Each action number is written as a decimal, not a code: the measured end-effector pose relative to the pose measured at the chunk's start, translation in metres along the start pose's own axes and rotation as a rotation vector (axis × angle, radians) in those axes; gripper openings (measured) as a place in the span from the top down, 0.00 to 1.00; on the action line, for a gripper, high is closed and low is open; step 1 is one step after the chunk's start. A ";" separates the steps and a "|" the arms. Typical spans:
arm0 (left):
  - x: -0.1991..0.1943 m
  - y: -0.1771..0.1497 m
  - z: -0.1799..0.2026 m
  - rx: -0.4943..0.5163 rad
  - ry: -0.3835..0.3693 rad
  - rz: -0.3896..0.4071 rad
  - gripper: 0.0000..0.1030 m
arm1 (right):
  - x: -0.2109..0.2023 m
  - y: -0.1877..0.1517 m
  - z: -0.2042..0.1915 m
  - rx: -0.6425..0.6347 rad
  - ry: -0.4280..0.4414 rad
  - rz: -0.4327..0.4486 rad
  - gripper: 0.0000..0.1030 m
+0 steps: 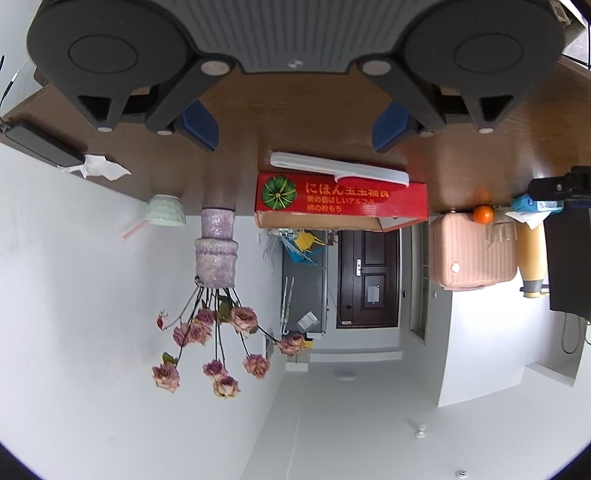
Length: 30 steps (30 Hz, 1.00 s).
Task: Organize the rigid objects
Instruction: 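Withdraw both tools from the red box toward the lint brush, then grasp the red-and-white lint brush with the left tool while the right tool grasps its handle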
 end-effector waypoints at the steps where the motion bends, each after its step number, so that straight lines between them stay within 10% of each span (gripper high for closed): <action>1: 0.003 0.001 0.001 0.004 0.003 -0.005 0.00 | 0.004 0.000 0.002 0.010 -0.003 -0.010 0.13; 16: 0.160 0.070 -0.020 -0.079 -0.161 -0.344 0.00 | 0.126 0.052 0.038 0.112 0.003 -0.241 0.30; 23: 0.271 0.080 -0.029 -0.169 -0.264 -0.507 0.35 | 0.214 0.064 0.065 0.283 0.054 -0.425 0.57; 30: 0.324 0.068 -0.033 -0.217 -0.338 -0.578 0.39 | 0.259 0.056 0.062 0.283 0.080 -0.492 0.71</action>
Point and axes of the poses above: each gripper's, at about its wrist camera, not at the fingertips, and x roughly the way its jaws point, z to its right, y to its top, the point moved 2 cm from there along x, roughly the way its jaws point, and after that the axes turned 2 degrees about -z, right-handed, at the moved point
